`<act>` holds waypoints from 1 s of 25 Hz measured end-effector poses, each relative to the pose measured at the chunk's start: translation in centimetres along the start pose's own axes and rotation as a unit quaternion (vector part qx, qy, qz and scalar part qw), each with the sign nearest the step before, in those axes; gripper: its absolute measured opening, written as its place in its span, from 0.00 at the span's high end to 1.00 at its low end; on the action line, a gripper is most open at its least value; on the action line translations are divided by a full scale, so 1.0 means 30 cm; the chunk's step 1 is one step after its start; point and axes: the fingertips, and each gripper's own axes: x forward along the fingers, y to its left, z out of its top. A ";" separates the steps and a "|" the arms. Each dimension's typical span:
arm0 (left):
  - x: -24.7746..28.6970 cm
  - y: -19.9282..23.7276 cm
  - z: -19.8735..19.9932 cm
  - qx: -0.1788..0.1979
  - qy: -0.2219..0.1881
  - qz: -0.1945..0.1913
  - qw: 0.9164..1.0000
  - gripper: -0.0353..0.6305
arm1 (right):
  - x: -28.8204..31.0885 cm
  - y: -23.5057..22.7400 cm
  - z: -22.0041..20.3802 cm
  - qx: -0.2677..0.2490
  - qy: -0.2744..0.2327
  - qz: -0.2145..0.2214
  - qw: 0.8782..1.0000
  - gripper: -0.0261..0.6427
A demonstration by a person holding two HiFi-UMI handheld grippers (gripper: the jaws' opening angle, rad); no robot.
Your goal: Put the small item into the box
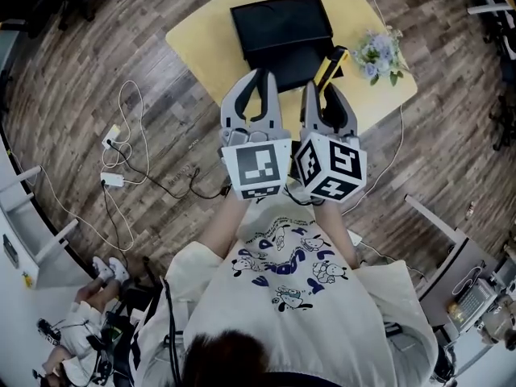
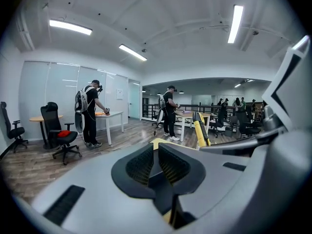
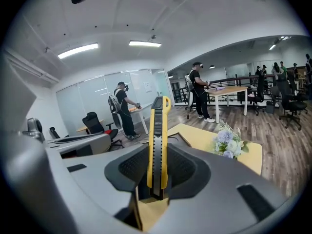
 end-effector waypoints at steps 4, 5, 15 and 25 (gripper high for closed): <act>0.062 0.014 -0.031 -0.003 0.016 0.009 1.000 0.88 | 0.067 -0.021 -0.022 0.022 0.021 0.005 1.000 0.77; 0.075 0.016 -0.040 -0.004 0.021 0.012 1.000 0.88 | 0.082 -0.024 -0.029 0.023 0.027 0.007 0.999 0.77; 0.179 0.040 -0.131 -0.015 0.058 0.034 0.998 0.88 | 0.217 -0.053 -0.071 -0.003 0.068 0.031 0.997 0.77; 0.261 0.039 -0.203 -0.021 0.081 0.039 0.996 0.88 | 0.307 -0.139 -0.156 0.059 0.107 -0.006 0.992 0.77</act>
